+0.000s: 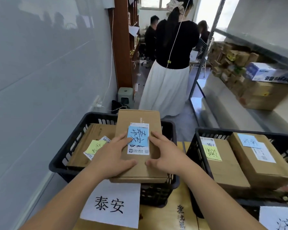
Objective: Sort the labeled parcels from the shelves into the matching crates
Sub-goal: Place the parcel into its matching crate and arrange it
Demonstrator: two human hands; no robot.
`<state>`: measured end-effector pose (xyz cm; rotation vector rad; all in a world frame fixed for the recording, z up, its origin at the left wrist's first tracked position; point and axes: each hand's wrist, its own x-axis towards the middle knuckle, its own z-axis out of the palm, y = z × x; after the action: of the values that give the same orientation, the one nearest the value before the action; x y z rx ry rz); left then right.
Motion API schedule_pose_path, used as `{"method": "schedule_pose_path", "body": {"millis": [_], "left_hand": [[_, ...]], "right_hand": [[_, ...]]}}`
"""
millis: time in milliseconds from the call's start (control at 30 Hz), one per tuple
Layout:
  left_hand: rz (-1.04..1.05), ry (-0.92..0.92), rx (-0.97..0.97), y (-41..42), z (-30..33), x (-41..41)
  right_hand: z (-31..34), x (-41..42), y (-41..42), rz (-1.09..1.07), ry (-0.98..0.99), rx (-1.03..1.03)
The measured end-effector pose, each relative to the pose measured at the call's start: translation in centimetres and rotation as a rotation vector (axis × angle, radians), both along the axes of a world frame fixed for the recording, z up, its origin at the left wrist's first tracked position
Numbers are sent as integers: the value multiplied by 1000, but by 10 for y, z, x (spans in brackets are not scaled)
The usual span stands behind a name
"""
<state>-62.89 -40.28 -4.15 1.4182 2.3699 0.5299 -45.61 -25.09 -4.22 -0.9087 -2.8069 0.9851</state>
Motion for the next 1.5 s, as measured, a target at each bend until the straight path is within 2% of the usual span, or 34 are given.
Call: {"method": "schedule_pose_path", "body": {"millis": [300,600,800,1167,1333,1500], "left_hand": [[24,-92,-141,38,-56,-53],[-71,-13,-231,62,-82,-64],[-105,-154,-326,68,-98,-59],[-162,133,-515,74,-103,-65],[-270,352,-547,71,-96,-58],[-318,347,-482,60,-102,-66]], "right_hand": [[-72,-55,43,78,-95,-132],[-110,-72,61,55,-159,-159],[-115,-72,60,28,-236,-166],[-120,-97,35,-115,-272,-142],[-118,-106,24,-164,-285,-98],[-115,-104,19,-170,-286,-71]]}}
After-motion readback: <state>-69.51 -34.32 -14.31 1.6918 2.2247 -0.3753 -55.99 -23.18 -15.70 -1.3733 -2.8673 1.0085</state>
